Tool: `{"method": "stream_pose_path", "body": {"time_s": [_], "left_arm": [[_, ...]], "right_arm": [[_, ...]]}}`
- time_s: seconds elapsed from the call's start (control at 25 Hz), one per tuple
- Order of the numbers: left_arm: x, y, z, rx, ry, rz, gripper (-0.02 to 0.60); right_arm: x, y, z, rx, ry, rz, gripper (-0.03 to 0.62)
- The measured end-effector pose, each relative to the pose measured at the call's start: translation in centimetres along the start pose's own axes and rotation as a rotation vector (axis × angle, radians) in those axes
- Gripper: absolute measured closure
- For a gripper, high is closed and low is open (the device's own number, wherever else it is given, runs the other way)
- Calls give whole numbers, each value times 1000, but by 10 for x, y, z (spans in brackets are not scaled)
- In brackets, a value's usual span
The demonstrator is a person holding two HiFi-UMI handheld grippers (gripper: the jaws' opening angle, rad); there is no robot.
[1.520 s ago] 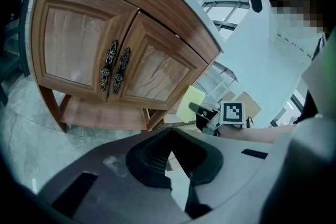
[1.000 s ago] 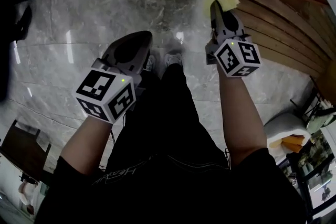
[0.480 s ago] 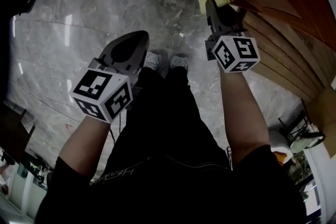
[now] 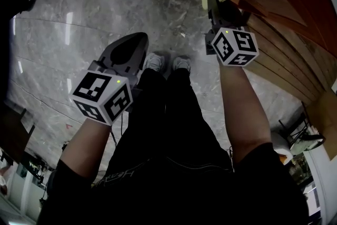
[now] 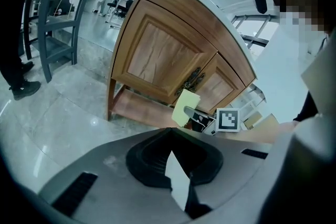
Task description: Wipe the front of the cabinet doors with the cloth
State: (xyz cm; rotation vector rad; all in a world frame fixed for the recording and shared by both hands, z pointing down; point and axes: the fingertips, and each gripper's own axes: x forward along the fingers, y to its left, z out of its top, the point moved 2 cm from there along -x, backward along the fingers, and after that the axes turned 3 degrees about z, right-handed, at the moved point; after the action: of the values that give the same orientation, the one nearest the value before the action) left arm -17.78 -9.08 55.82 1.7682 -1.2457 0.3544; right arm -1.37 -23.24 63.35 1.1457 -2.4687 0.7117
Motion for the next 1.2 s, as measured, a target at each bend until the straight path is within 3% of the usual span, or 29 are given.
{"method": "stream_pose_path", "body": {"time_s": [0.56,1.2], "left_arm": [[15,-14,-7,41,71,-23,575],[46,-70,-18,121,139,-89,575]], "right_arm": [[-9,-30,7,36,-45,-77,553],[-65,-92,0,52,-68,-190,553]]}}
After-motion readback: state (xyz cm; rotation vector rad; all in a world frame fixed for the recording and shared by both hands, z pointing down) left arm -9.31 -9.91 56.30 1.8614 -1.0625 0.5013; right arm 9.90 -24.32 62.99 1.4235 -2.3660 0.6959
